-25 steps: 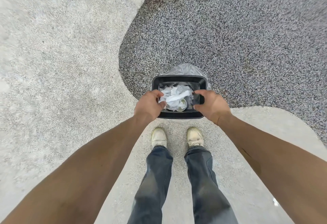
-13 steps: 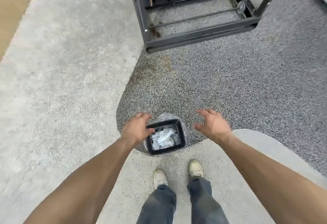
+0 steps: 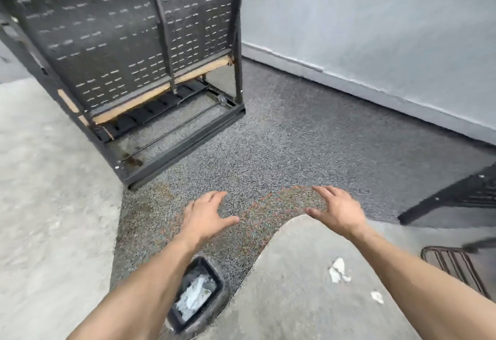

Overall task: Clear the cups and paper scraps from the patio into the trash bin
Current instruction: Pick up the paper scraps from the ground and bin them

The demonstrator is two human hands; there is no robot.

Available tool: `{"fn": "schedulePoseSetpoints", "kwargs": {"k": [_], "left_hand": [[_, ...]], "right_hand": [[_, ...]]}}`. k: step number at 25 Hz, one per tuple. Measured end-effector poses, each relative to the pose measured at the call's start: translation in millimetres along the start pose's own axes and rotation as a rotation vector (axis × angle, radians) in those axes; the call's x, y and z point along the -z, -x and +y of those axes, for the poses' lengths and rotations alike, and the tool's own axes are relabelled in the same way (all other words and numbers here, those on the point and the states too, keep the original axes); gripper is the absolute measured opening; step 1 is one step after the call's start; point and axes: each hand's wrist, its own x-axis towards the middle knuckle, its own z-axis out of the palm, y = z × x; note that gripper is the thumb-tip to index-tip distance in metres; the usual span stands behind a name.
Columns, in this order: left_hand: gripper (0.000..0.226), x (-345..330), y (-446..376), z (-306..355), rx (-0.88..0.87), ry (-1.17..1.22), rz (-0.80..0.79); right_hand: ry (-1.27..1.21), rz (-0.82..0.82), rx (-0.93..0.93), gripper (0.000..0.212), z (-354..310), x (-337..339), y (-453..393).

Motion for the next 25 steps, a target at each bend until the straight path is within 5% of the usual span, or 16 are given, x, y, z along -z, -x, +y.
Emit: {"fn": "schedulePoseSetpoints", "kwargs": {"k": [12,25], "left_hand": [[0.086,-121.5,-53.9,298.8,-0.42,-0.096,-0.082],[0.085,-203.7,-140.3,431.8,-0.624,-0.183,-0.249]], "right_hand": [[-0.033,0.116,-0.474,0.073,304.8,83.6,141.8],[-0.192,0.095,-0.702,0.074,395.2,58.5,145.2]]}}
